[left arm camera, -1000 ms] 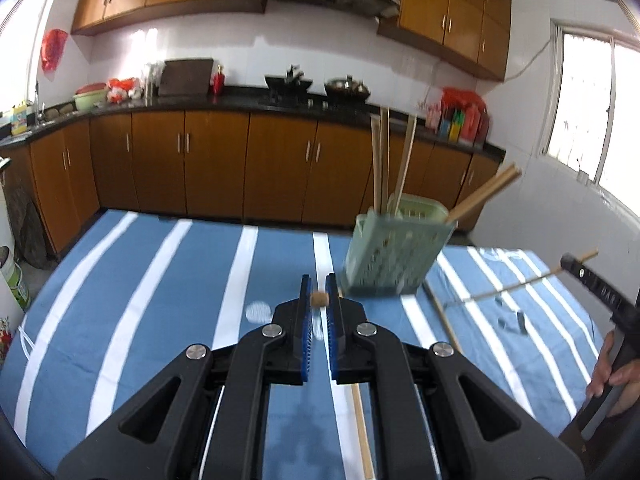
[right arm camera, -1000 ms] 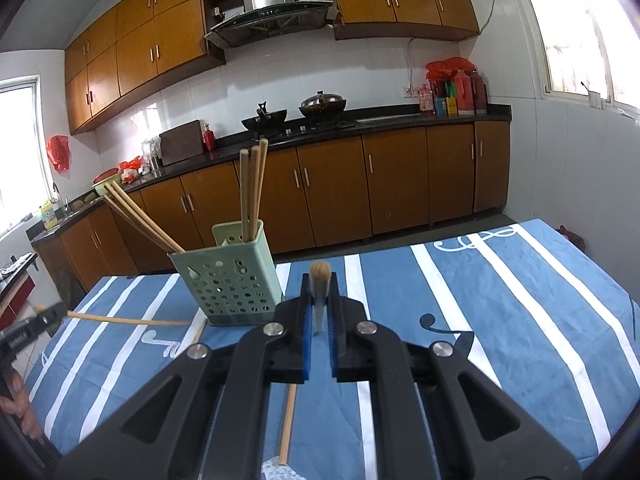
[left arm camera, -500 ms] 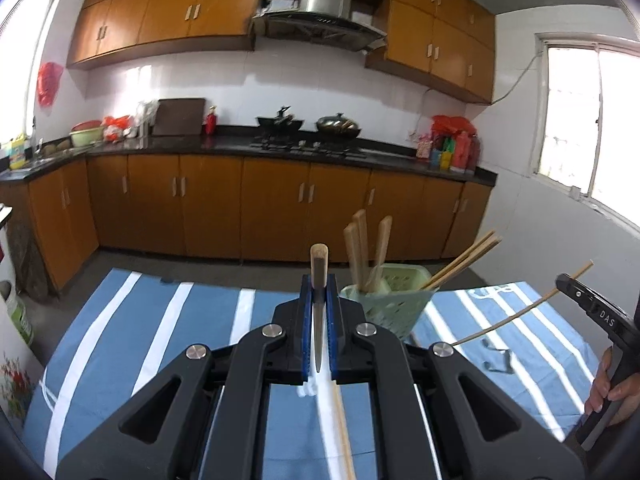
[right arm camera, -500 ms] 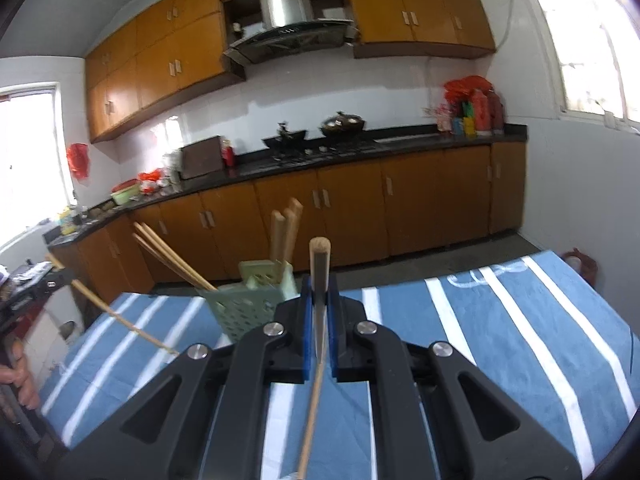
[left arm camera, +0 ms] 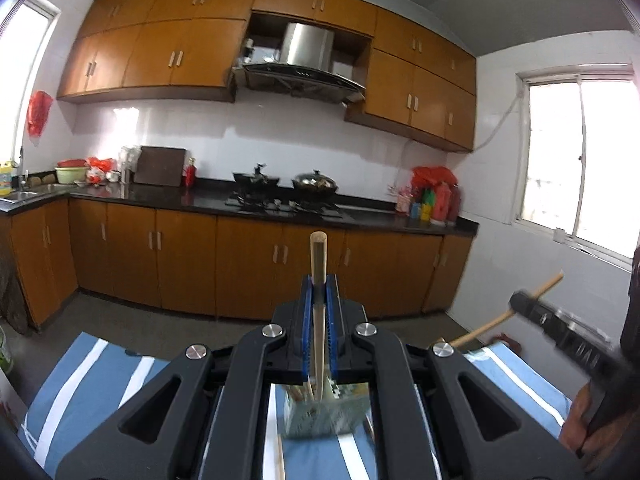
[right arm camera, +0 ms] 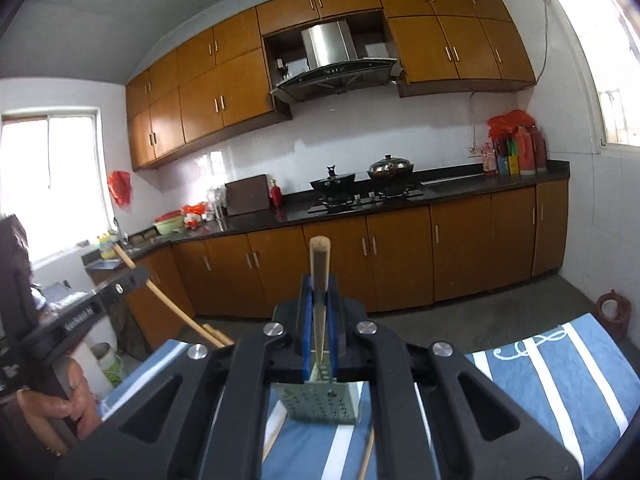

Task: Organize utensils
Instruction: 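Lift both held chopsticks upright and carry them over the green holder, then open both grippers to drop the chopsticks into the green holder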

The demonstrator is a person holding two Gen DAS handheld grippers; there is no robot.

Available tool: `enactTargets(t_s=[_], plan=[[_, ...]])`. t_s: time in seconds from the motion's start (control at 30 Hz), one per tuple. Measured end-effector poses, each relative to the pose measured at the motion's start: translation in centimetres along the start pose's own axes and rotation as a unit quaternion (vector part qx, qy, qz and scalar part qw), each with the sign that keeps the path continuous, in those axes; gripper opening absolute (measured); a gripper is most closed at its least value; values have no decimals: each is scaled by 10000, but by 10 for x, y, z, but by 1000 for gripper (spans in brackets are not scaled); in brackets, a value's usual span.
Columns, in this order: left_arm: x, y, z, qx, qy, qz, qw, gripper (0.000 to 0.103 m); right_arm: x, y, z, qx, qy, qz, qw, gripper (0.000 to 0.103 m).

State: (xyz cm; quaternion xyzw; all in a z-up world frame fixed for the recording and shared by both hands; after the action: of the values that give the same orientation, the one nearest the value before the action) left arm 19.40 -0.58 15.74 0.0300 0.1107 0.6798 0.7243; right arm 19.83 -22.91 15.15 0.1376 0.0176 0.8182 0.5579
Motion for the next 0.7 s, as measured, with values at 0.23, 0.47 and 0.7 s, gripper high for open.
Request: enactTargets(t_s=[0.23, 0.47, 0.7], plan=[[-4, -36, -13, 33, 67, 170, 9998, 7, -17, -53, -18, 437, -179, -115, 9988, 8], [-11, -57, -31, 242, -9, 157, 9996, 7, -20, -76, -29, 680, -206, -96, 9974, 8], [-8, -60, -39, 478, 27, 111, 9988, 8, -19, -76, -34, 673, -176, -136, 9975, 24]])
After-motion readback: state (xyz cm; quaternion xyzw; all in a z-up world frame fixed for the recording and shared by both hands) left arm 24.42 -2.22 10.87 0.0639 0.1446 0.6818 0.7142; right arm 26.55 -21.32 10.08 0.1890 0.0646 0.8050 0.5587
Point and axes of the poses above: each gripper's, at about its wrist camera, not at the fingertips, and y roughly against the way its jaws point, x to its left, z to its top, the point moved 2 cm from there along -y, roughly the way its jaws point, and after that the axes turned 8 degrees about z, right-handed, at the moved point
